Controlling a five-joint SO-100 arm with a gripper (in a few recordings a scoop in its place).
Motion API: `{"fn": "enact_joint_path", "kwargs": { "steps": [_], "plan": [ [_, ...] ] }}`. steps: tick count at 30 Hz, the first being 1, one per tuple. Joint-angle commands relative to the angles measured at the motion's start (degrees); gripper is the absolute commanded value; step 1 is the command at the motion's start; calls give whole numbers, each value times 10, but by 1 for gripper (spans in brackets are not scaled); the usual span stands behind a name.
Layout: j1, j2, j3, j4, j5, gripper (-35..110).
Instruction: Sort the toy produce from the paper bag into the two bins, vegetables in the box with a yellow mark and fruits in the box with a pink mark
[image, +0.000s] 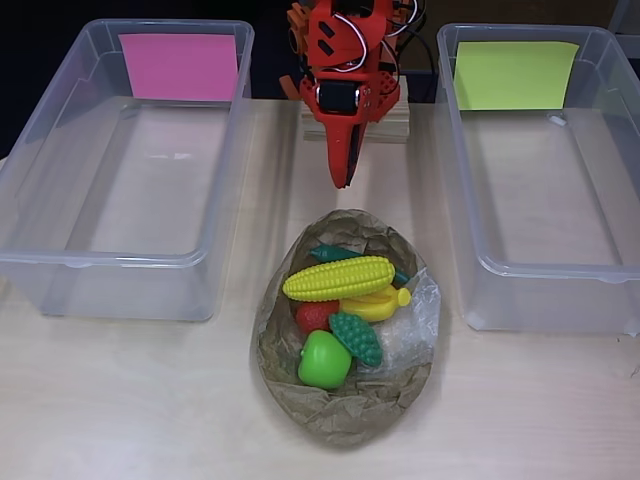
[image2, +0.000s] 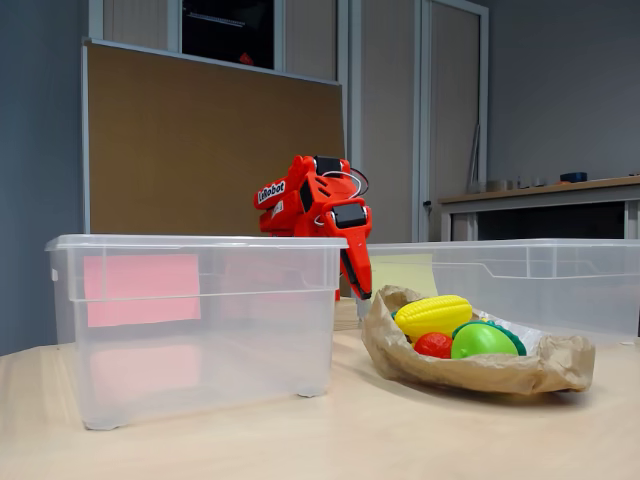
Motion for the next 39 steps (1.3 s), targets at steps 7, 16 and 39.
{"fn": "enact_joint_path", "kwargs": {
  "steps": [7, 16, 39],
  "plan": [
    [-11, 3, -3, 7, 0, 0],
    [-21, 1, -3, 7, -1, 0],
    [-95, -311, -403, 33, -52, 0]
  ]
}}
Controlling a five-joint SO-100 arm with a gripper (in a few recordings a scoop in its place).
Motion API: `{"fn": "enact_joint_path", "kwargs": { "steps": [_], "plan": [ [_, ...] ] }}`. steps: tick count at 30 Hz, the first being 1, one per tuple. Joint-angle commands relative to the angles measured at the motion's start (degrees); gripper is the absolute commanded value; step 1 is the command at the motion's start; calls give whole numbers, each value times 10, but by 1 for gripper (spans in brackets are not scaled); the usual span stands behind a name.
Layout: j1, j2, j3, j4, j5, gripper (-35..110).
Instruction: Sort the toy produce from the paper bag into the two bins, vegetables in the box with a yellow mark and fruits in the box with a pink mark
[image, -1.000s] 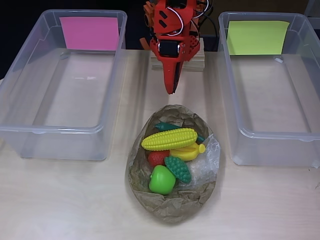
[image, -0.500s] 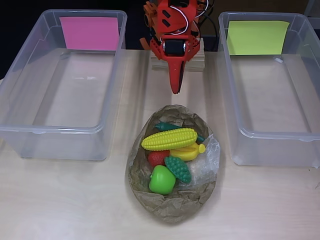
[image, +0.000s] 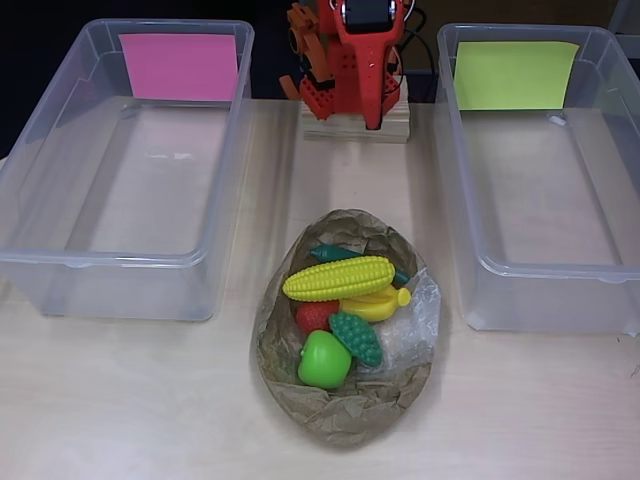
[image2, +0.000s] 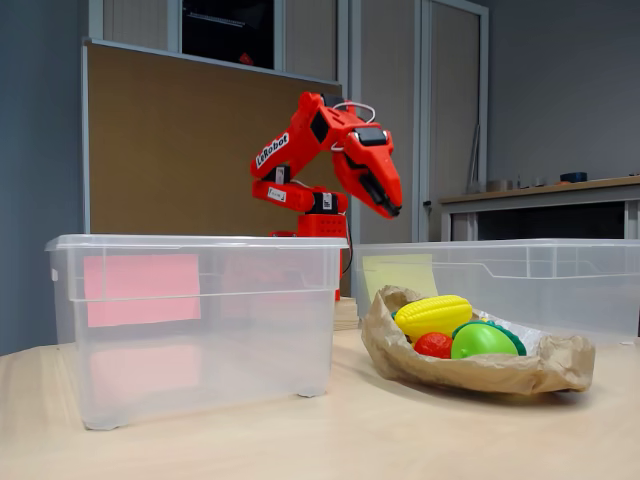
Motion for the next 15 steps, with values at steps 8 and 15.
{"fn": "enact_joint_path", "kwargs": {
  "steps": [8, 15],
  "plan": [
    [-12, -149, -96, -21, -4, 0],
    [-9, -344, -265, -2, -2, 0]
  ]
}}
